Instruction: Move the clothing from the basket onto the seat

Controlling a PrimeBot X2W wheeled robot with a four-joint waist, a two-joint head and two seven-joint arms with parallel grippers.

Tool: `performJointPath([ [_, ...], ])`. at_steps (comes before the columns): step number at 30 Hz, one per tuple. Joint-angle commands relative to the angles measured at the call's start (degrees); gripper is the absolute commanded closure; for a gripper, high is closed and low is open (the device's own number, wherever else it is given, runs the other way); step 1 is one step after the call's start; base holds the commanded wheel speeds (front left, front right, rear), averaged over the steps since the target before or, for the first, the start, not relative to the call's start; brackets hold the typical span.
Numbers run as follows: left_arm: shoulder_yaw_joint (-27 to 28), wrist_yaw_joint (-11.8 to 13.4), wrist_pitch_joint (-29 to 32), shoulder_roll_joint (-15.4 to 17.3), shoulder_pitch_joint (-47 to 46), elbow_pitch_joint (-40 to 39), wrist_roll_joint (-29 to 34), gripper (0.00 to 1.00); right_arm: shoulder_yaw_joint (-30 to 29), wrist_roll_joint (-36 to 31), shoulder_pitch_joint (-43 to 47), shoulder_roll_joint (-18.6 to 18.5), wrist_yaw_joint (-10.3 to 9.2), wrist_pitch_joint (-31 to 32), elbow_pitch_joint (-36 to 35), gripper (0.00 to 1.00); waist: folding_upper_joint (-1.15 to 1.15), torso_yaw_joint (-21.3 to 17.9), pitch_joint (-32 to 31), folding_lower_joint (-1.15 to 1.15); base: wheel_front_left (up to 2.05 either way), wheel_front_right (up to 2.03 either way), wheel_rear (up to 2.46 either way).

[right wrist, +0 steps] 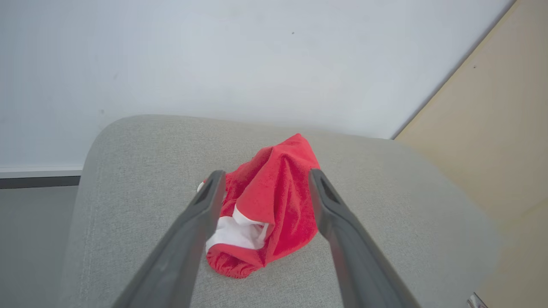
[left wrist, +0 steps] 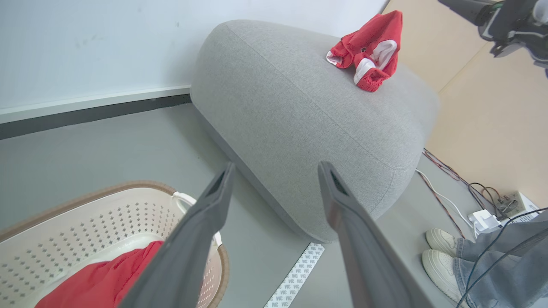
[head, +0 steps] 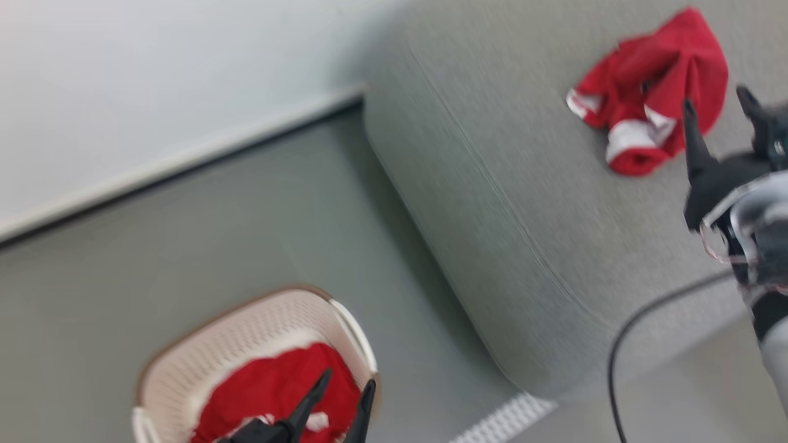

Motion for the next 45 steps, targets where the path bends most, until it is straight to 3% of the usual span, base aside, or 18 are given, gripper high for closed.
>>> performJointPath([
  [1, 0.0, 0.5, -0.8, -1.1, 1.1, 1.4, -0.5, 0.0, -0.2, 1.2, 3.4, -1.7, -0.04, -0.5, -2.1, 0.0, 0.01, 10.9, -12.8, 0.02, 0.0, 0.0, 0.0],
  [6, 1.5, 2.0, -2.0, -2.6, 0.4, 5.6, -1.0, 0.0, -5.1, 4.6, 13.2, -2.2, -0.04, -1.1, -11.4, 0.0, 0.01, 16.6, -16.7, 0.02, 0.0, 0.0, 0.0],
  [11, 4.9, 4.3, -2.8, -3.6, 0.0, 7.3, -1.9, 0.0, -10.4, 5.6, 22.1, 0.1, -0.04, -0.3, -20.6, 0.0, 0.01, 20.4, -18.7, 0.02, 0.0, 0.0, 0.0],
  [17, 10.4, 6.2, -3.2, -3.8, -0.5, 8.5, -1.8, 0.0, -17.2, 4.7, 33.9, 7.9, -0.04, 3.0, -35.1, 0.0, 0.01, 24.4, -20.4, 0.02, 0.0, 0.0, 0.0],
  [18, 12.0, 6.4, -3.2, -3.8, -0.6, 8.4, -1.4, 0.0, -19.0, 5.0, 37.4, 11.1, -0.04, 4.0, -38.6, 0.0, 0.01, 25.6, -20.8, 0.02, 0.0, 0.0, 0.0],
  [20, 13.7, 6.4, -3.2, -3.8, -0.5, 8.2, -1.3, 0.0, -20.0, 4.6, 40.3, 13.7, -0.04, 4.5, -41.4, 0.0, 0.01, 26.5, -20.9, 0.02, 0.0, 0.0, 0.0],
  [30, 19.5, 5.1, -3.2, -2.9, 1.2, 8.7, 1.4, 0.0, -19.2, 4.7, 50.6, 20.0, -0.04, 2.5, -45.6, 0.0, 0.01, 29.0, -21.4, 0.02, 0.0, 0.0, 0.0],
  [45, 22.1, -1.7, -3.2, -0.8, 6.1, 8.3, 5.7, 0.0, -12.2, -1.1, 57.7, 20.9, -0.04, 2.7, -47.3, 0.0, 0.01, 27.9, -20.8, 0.02, 0.0, 0.0, 0.0],
])
